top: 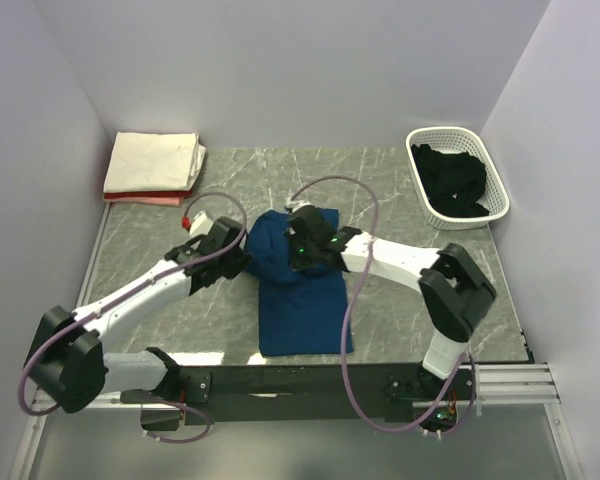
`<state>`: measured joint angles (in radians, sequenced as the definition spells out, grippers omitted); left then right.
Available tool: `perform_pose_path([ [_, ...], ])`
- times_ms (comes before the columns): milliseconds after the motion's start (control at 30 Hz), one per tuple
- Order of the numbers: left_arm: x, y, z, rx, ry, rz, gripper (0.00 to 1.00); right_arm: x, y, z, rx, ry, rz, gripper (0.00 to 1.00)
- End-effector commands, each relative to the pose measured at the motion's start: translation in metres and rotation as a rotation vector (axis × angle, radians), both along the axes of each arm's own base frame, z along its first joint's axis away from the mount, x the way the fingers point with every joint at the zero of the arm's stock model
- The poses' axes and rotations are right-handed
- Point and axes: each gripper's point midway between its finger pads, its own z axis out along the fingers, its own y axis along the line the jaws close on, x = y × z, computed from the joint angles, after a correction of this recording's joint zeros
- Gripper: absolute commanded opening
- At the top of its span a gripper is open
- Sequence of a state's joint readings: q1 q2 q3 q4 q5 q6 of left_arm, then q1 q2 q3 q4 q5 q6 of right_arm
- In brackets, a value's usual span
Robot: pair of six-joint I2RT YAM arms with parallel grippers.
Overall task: Fold and stack the t-shirts
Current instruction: Fold the tshirt
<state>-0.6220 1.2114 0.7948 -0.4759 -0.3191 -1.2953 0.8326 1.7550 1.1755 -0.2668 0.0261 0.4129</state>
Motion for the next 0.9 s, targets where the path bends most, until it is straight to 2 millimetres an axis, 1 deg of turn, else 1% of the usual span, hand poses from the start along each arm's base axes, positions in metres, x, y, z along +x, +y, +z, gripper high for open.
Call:
perform_pose_path([
  [0, 0.041, -0.007, 0.03, 0.05, -0.096, -0.026, 0.01, 0.022, -0.012, 0.044, 0.131, -0.094, -0.108, 0.0],
  [33, 0.048, -0.01, 0.033, 0.053, -0.104, -0.035, 0.01, 0.025, -0.016, 0.051, 0.157, -0.101, -0.14, 0.0],
  [67, 0.059, -0.015, 0.039, 0.045, -0.13, -0.046, 0.01, 0.027, -0.025, 0.048, 0.162, -0.101, -0.166, 0.0],
  [100, 0.072, -0.022, 0.041, 0.056, -0.132, -0.07, 0.01, 0.029, -0.03, 0.047, 0.171, -0.106, -0.188, 0.0],
  [133, 0.08, -0.027, 0.044, 0.058, -0.141, -0.086, 0.01, 0.03, -0.035, 0.053, 0.195, -0.111, -0.216, 0.0],
  [167, 0.089, -0.033, 0.047, 0.06, -0.151, -0.103, 0.01, 0.029, -0.04, 0.048, 0.196, -0.112, -0.234, 0.0],
  [200, 0.105, -0.047, 0.053, 0.06, -0.165, -0.139, 0.01, 0.031, -0.046, 0.053, 0.21, -0.124, -0.258, 0.0],
  [233, 0.113, -0.055, 0.056, 0.058, -0.173, -0.16, 0.01, 0.033, -0.052, 0.052, 0.212, -0.13, -0.296, 0.0],
  [267, 0.129, -0.067, 0.062, 0.062, -0.188, -0.187, 0.01, 0.031, -0.059, 0.046, 0.207, -0.127, -0.318, 0.0],
  [300, 0.137, -0.074, 0.066, 0.059, -0.201, -0.207, 0.01, 0.033, -0.065, 0.052, 0.224, -0.141, -0.344, 0.0],
  [333, 0.141, -0.084, 0.067, 0.045, -0.202, -0.239, 0.01, 0.033, -0.07, 0.052, 0.237, -0.143, -0.372, 0.0],
  [367, 0.147, -0.091, 0.07, 0.041, -0.207, -0.254, 0.01, 0.032, -0.078, 0.047, 0.234, -0.145, -0.396, 0.0],
  [400, 0.158, -0.104, 0.074, 0.038, -0.224, -0.284, 0.01, 0.032, -0.082, 0.053, 0.251, -0.159, -0.409, 0.0],
  [433, 0.162, -0.11, 0.076, 0.035, -0.23, -0.299, 0.01, 0.033, -0.088, 0.052, 0.257, -0.16, -0.435, 0.0],
  [467, 0.168, -0.123, 0.079, 0.024, -0.242, -0.339, 0.01, 0.031, -0.095, 0.048, 0.248, -0.163, -0.46, 0.0],
  [500, 0.171, -0.13, 0.081, 0.019, -0.25, -0.356, 0.01, 0.03, -0.099, 0.048, 0.248, -0.165, -0.472, 0.0],
  [533, 0.173, -0.137, 0.082, 0.014, -0.255, -0.373, 0.01, 0.03, -0.103, 0.051, 0.262, -0.173, -0.492, 0.0],
  [567, 0.175, -0.148, 0.092, -0.01, -0.276, -0.406, 0.01, 0.027, -0.108, 0.046, 0.258, -0.171, -0.503, 0.0],
  [600, 0.175, -0.157, 0.083, -0.002, -0.263, -0.433, 0.01, 0.026, -0.112, 0.049, 0.265, -0.181, -0.513, 0.0],
  [633, 0.176, -0.163, 0.083, -0.008, -0.269, -0.45, 0.01, 0.026, -0.114, 0.049, 0.272, -0.182, -0.527, 0.0],
  [667, 0.176, -0.174, 0.081, -0.017, -0.27, -0.482, 0.01, 0.023, -0.118, 0.044, 0.266, -0.178, -0.536, 0.0],
  [700, 0.176, -0.18, 0.082, -0.027, -0.276, -0.501, 0.01, 0.022, -0.122, 0.045, 0.269, -0.187, -0.549, 0.0],
  [767, 0.176, -0.19, 0.078, -0.028, -0.273, -0.53, 0.01, 0.018, -0.125, 0.041, 0.269, -0.18, -0.565, 0.0],
  [833, 0.171, -0.202, 0.077, -0.047, -0.276, -0.568, 0.01, 0.015, -0.127, 0.037, 0.271, -0.171, -0.569, 0.0],
  [867, 0.17, -0.205, 0.071, -0.052, -0.273, -0.583, 0.01, 0.014, -0.128, 0.034, 0.265, -0.165, -0.572, 0.0],
])
